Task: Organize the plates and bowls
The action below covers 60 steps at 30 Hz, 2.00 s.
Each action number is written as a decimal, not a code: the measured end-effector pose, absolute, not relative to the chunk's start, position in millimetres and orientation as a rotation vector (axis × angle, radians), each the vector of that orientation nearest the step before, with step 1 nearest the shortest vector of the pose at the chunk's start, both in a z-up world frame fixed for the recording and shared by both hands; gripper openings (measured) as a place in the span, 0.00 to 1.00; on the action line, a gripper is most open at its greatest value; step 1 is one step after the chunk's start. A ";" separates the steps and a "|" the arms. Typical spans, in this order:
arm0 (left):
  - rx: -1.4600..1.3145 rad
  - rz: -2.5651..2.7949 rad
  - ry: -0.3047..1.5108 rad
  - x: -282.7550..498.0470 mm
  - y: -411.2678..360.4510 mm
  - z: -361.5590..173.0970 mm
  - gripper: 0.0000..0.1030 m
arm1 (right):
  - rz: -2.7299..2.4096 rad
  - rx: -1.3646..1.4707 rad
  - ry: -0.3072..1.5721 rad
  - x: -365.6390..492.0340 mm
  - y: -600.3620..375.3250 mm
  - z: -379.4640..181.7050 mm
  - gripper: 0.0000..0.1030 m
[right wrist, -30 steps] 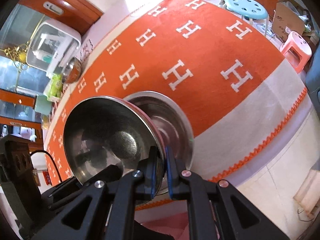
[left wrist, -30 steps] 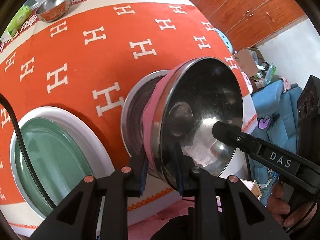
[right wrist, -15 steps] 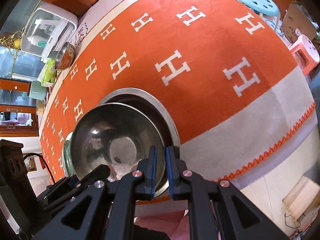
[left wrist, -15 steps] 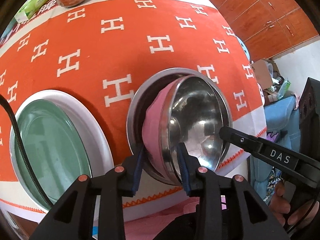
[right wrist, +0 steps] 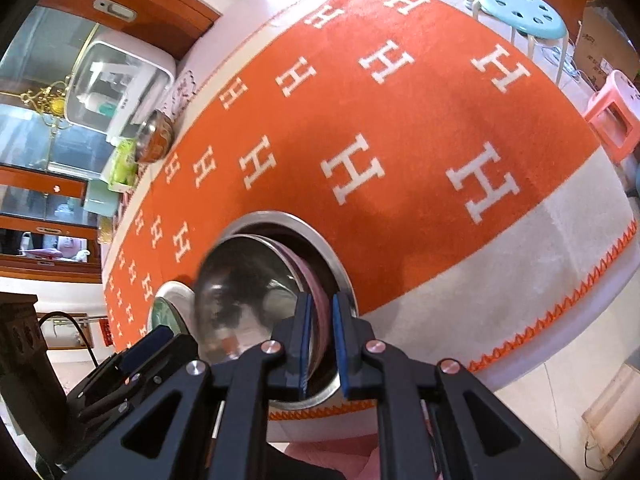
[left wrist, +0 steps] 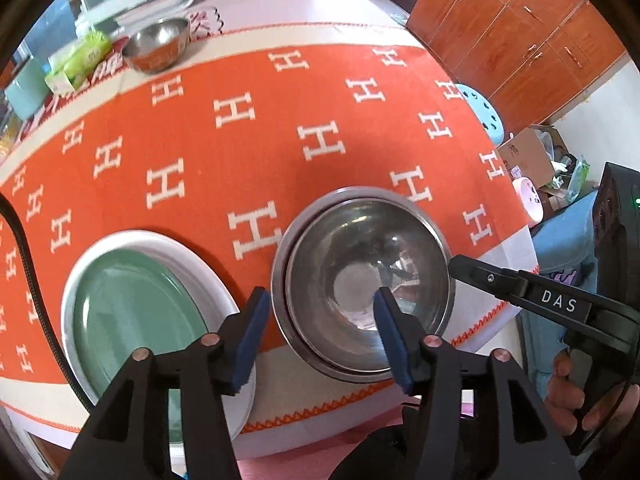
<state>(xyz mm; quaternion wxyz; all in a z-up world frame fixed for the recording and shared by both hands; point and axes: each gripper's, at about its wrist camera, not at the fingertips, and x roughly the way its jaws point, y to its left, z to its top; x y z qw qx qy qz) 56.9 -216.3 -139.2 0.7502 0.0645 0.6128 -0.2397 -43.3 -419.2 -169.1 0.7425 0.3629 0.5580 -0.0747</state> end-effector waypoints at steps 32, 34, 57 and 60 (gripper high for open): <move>0.107 -0.313 1.147 193.7 -130.3 -21.7 0.80 | 0.099 0.339 1.019 124.8 -350.4 -37.6 0.69; 0.106 -0.295 1.143 206.6 -119.2 -17.7 0.80 | 0.097 0.330 1.012 139.9 -341.5 -32.0 0.69; -0.028 -0.297 1.074 339.1 -52.8 -53.9 0.80 | -0.054 0.380 0.946 261.2 -297.1 -73.0 0.70; -0.040 -0.310 1.064 349.8 -54.7 -71.6 0.80 | -0.047 0.376 0.885 264.9 -292.5 -84.4 0.70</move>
